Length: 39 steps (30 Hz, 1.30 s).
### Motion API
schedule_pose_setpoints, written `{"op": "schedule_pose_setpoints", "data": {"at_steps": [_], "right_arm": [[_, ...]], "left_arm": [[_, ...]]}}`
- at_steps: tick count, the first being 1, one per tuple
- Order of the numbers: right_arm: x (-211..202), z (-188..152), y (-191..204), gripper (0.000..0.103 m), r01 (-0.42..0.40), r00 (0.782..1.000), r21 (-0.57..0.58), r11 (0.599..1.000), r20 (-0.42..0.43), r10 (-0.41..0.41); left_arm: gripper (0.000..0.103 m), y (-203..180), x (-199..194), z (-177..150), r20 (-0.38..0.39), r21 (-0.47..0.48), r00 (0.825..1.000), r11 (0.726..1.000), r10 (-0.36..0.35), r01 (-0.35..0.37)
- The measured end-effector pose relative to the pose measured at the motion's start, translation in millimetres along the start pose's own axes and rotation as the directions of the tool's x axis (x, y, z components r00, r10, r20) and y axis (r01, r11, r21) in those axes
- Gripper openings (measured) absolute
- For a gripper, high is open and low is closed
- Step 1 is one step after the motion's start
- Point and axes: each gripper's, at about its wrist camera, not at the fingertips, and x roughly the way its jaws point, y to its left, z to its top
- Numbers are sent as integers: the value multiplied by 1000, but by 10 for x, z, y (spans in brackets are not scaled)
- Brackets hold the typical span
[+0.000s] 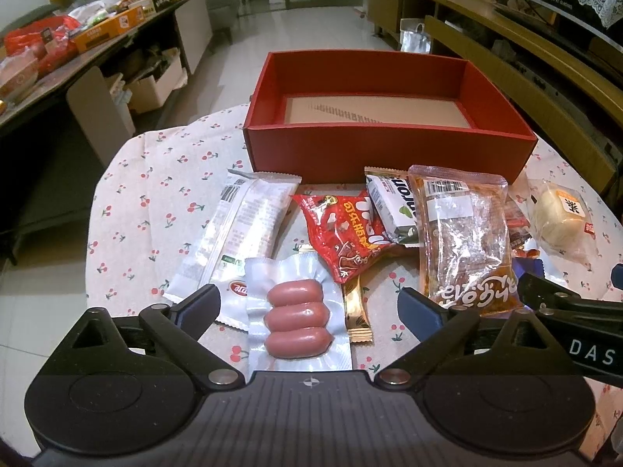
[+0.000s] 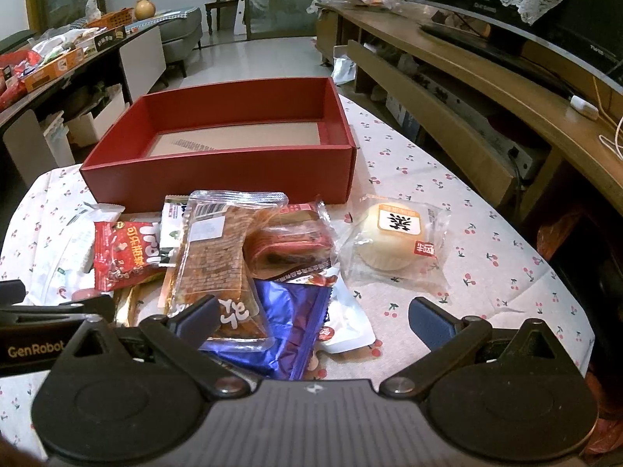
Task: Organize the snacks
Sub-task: 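Move both tools toward the snack pile in front of the red box, then grasp the brown bread bag with the right gripper while the left gripper grasps the sausage pack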
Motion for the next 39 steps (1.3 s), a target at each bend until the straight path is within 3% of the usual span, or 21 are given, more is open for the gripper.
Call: {"op": "schedule_pose_setpoints", "data": {"at_steps": [39], "right_arm": [[78, 37, 176, 103, -23, 999, -24, 999, -31, 22]], "left_arm": [[94, 118, 14, -4, -22, -20, 999, 999, 31, -32]]}}
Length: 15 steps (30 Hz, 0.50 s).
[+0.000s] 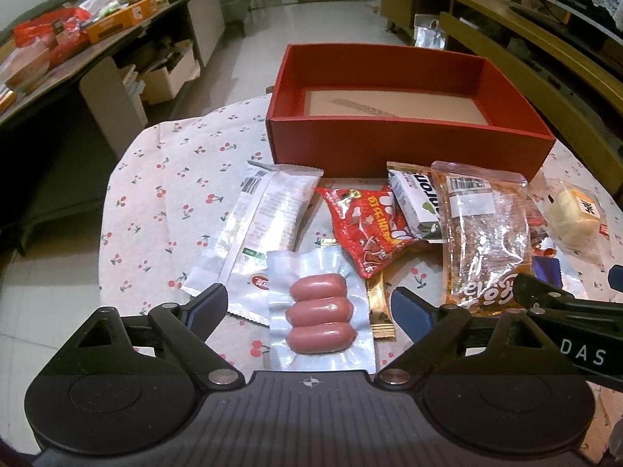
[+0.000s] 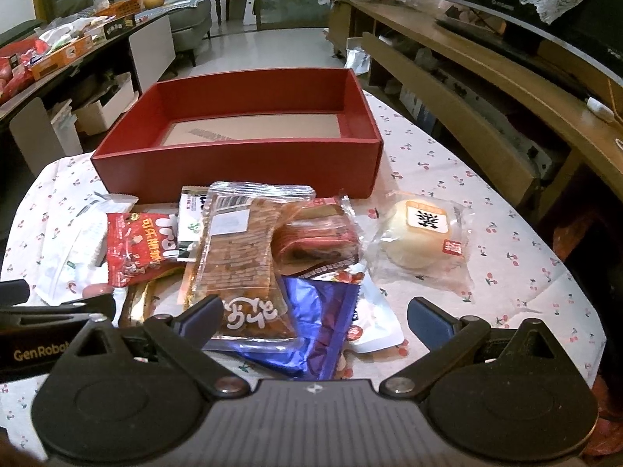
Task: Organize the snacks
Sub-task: 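Grasp the brown bread bag with the right gripper while the left gripper grasps the sausage pack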
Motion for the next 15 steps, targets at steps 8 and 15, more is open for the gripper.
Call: {"op": "schedule_pose_setpoints", "data": {"at_steps": [8, 15], "right_arm": [[66, 87, 131, 103, -36, 999, -14, 999, -1, 36], [233, 153, 357, 103, -48, 999, -59, 997, -25, 47]], "left_arm": [[99, 213, 43, 24, -13, -58, 1000, 998, 11, -12], [100, 381, 94, 25, -30, -96, 999, 995, 36, -38]]}}
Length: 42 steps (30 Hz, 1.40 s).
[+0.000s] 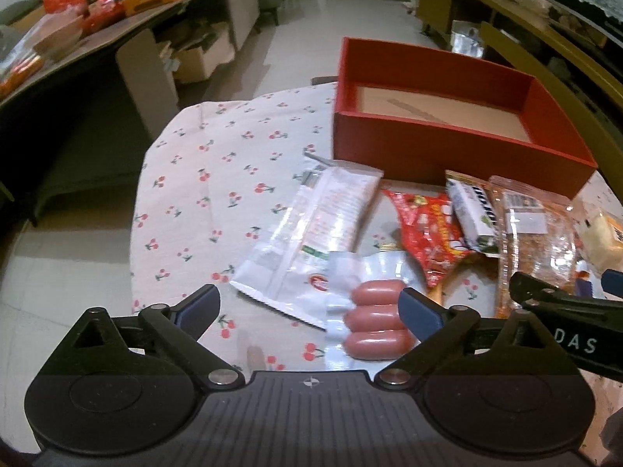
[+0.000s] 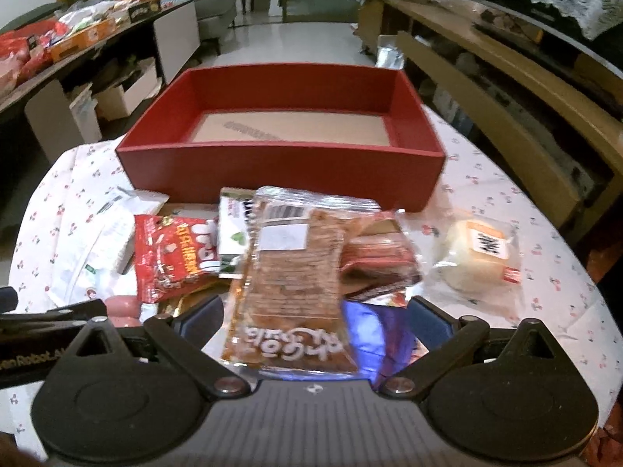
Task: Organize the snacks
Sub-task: 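Grasp the brown bread bag with the right gripper while the left gripper grasps the sausage pack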
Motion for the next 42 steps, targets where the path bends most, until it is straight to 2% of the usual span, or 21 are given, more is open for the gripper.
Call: {"op": "schedule_pose_setpoints", "data": {"at_steps": [8, 10, 12, 14, 24, 29, 31, 36, 38, 42], "right_arm": [[337, 70, 211, 102, -21, 999, -69, 997, -52, 17], [429, 66, 210, 93, -5, 997, -85, 996, -73, -1], [435, 60, 181, 75, 18, 998, -99, 995, -65, -25], [391, 73, 117, 64, -1, 998, -92, 996, -64, -5], [183, 30, -114, 45, -126, 991, -51, 991, -57, 123], [77, -28, -204, 43, -162, 985, -33, 986, -58, 160], [76, -44, -235, 42, -169, 984, -27, 985, -57, 167], [47, -50, -343, 41, -190, 980, -1, 982, -57, 189], [33, -62, -370, 41, -198, 978, 7, 980, -60, 198], [-5, -100, -370, 41, -202, 977, 7, 979, -65, 202]], "left_arm": [[101, 108, 63, -10, -23, -19, 1000, 1000, 16, -16], [101, 135, 80, -6, -31, -29, 999, 999, 17, -18], [101, 150, 104, -3, -41, -33, 999, 999, 13, -15], [101, 141, 115, -2, -48, -32, 999, 999, 2, -4], [101, -23, 150, -58, -73, 3, 997, 999, -34, 34], [101, -225, 256, -58, -89, 50, 996, 998, -19, 23], [103, -241, 326, -44, -101, 40, 995, 999, -19, 24], [91, -136, 368, -65, -121, -57, 988, 994, -96, 90], [86, -132, 346, -63, -121, -53, 987, 993, -107, 101], [84, -112, 303, -96, -119, -48, 986, 992, -118, 113]]}}
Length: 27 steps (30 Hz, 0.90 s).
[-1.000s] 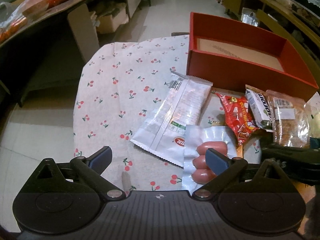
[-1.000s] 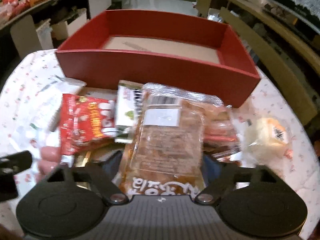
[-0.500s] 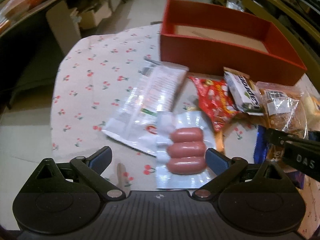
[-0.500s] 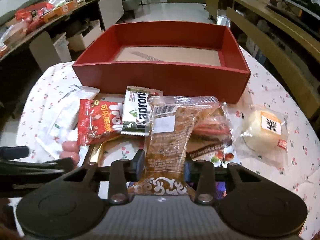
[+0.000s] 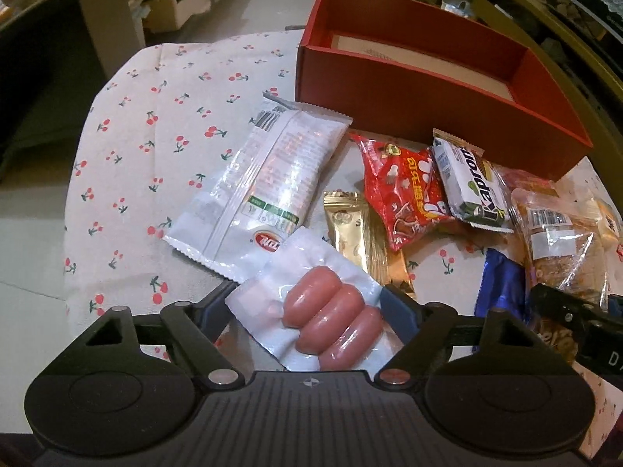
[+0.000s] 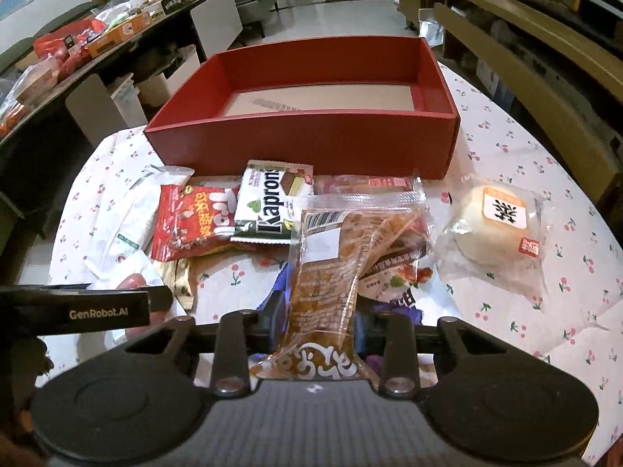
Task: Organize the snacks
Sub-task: 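Grasp the brown bread bag with the right gripper while the left gripper grasps the sausage pack, then lift the brown bread bag with the right gripper while the left gripper lifts the sausage pack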
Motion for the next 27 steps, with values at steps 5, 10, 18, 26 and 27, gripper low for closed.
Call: {"op": "schedule_pose_setpoints", "data": {"at_steps": [5, 10, 18, 26, 27], "right_arm": [[-71, -67, 33, 40, -12, 1000, -1, 1000, -11, 12], [-181, -190, 56, 37, -41, 999, -13, 999, -30, 40], [-124, -229, -15, 60, -22, 997, 41, 999, -76, 25], [127, -262, 316, 93, 52, 994, -113, 992, -90, -62], [167, -269, 357, 93, 70, 994, -140, 988, -79, -81]], "left_arm": [[81, 49, -76, -54, -11, 2, 1000, 1000, -25, 25], [74, 88, -126, -110, -31, -4, 998, 998, -57, 56], [94, 59, -157, -135, -44, -40, 999, 999, -18, 16], [100, 137, -283, -123, -12, -86, 1000, 996, -25, 24], [100, 117, -270, -130, -20, -71, 1000, 997, -20, 18]]}}
